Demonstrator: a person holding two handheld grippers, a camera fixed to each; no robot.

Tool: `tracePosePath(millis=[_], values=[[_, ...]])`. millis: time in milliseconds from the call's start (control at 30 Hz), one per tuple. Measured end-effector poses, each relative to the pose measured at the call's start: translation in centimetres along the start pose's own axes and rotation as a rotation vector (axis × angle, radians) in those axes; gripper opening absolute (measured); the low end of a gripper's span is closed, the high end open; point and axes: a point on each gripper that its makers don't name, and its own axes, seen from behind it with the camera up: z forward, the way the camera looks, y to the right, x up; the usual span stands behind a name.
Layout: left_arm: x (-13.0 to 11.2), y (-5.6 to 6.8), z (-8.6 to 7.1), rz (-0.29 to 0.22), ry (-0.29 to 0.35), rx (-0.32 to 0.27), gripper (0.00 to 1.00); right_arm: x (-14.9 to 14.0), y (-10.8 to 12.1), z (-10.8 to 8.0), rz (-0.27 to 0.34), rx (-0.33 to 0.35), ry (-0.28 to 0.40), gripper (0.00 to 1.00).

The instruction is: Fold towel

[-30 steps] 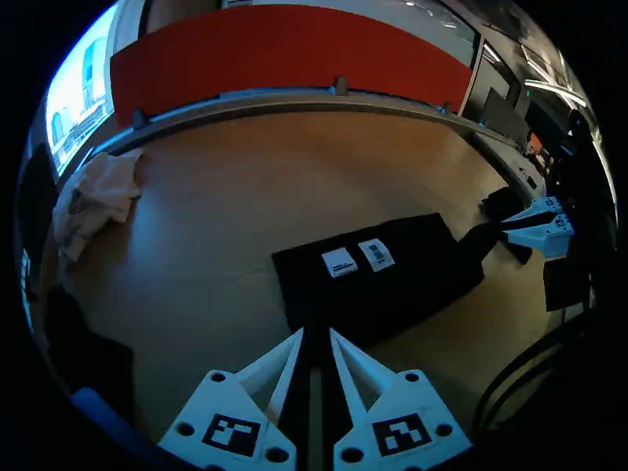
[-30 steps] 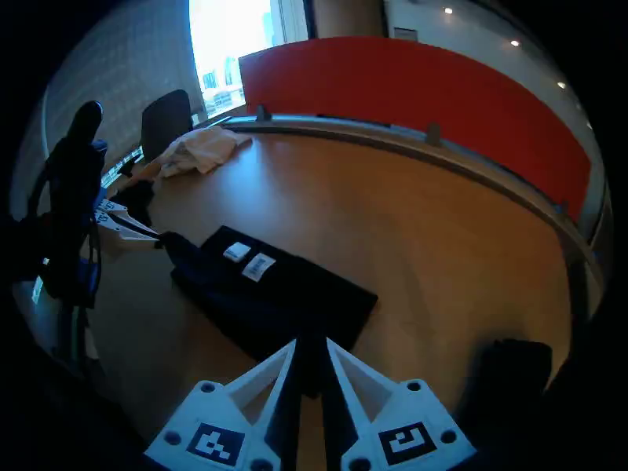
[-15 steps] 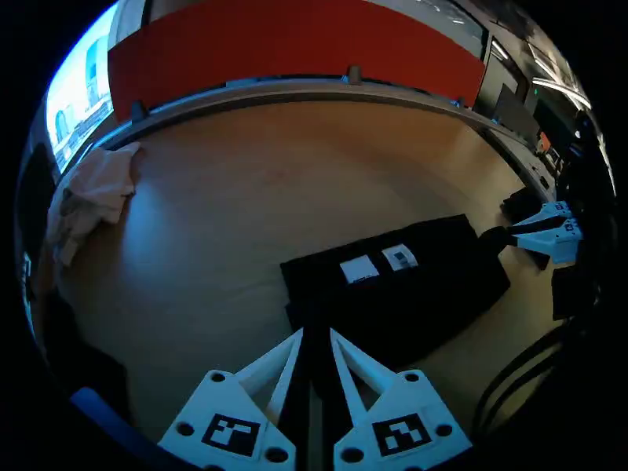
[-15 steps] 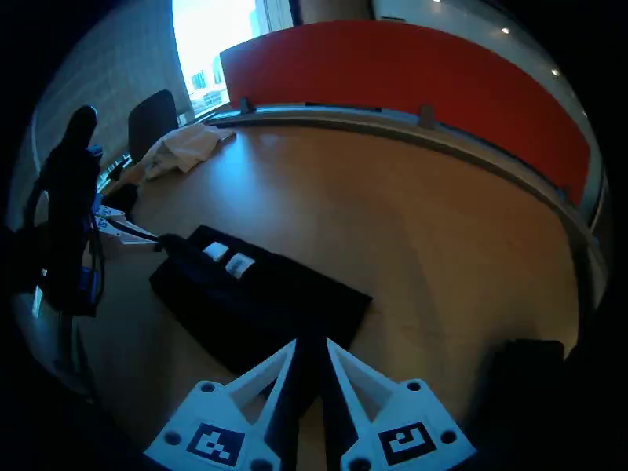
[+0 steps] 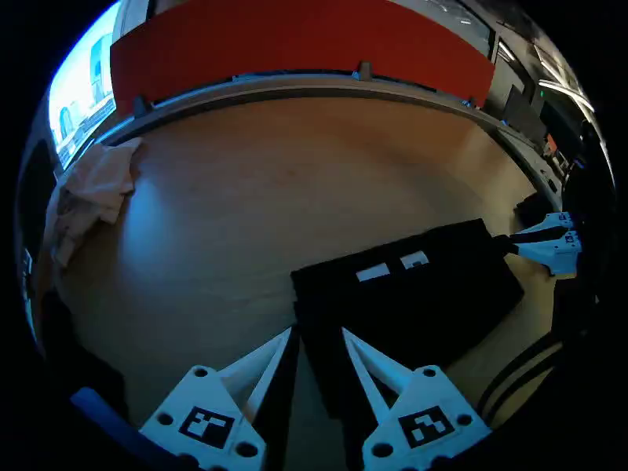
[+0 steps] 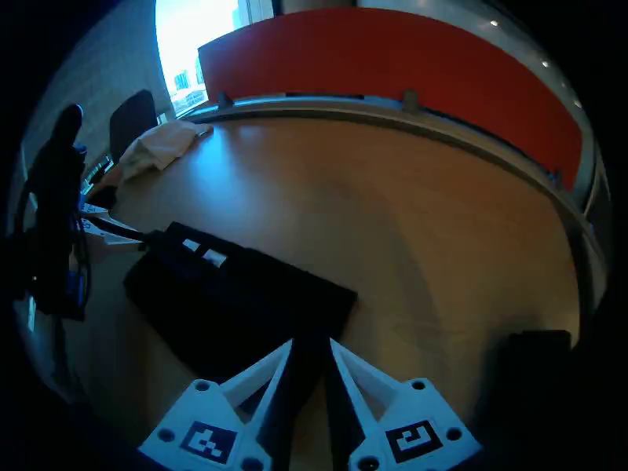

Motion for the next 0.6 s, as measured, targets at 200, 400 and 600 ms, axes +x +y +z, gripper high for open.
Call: tracePosePath(millis=[200, 400, 600], values=[[0.2, -0.3, 0.4, 0.016, -0.002, 0.014, 0.36, 0.1, 0.4, 0.4, -0.016, -0.026, 0.005, 0.22], [0.6, -0.7, 0.7, 0.023, 0.001, 0.033, 0.46, 0.4, 1.3, 0.8, -0.017, -0.055, 0.006, 0.28], [1.2, -1.4, 0.8, 0.019, 0.011, 0.05, 0.61, 0.8, 1.9, 1.0, -0.017, -0.075, 0.009, 0.37]])
